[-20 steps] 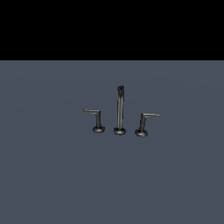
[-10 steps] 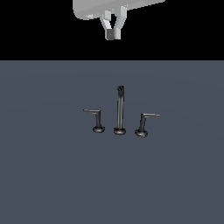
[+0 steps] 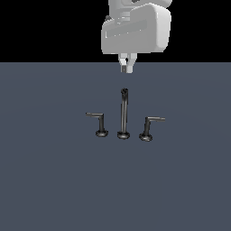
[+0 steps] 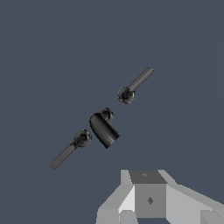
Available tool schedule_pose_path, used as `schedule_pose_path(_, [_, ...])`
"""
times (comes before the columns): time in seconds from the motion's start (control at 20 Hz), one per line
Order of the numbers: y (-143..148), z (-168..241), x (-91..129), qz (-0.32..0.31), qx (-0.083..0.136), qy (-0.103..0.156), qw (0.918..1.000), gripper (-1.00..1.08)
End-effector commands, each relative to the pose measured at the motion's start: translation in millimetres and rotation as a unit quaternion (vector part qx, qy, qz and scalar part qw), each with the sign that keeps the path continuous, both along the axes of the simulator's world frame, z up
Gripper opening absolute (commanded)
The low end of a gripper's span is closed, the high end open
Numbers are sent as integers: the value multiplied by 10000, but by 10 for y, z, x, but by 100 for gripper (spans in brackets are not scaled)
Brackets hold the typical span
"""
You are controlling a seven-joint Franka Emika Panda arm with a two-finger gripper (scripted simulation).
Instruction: Turn on the faucet by rotating a designated handle.
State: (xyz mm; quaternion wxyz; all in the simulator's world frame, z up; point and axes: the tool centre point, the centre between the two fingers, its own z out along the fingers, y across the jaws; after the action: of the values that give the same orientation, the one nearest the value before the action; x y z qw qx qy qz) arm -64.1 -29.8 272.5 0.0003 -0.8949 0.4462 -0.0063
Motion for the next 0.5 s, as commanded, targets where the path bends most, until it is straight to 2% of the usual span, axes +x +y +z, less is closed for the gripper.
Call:
schedule_pose_path(0.0, [-95, -176, 123, -372, 4, 1, 9993, -100])
schedule_pose_path(0.25, [-322, -534, 349, -1128, 10, 11, 9936, -100])
schedule_pose_path(0.45, [-541, -834, 510, -1760, 12, 20, 9844, -100])
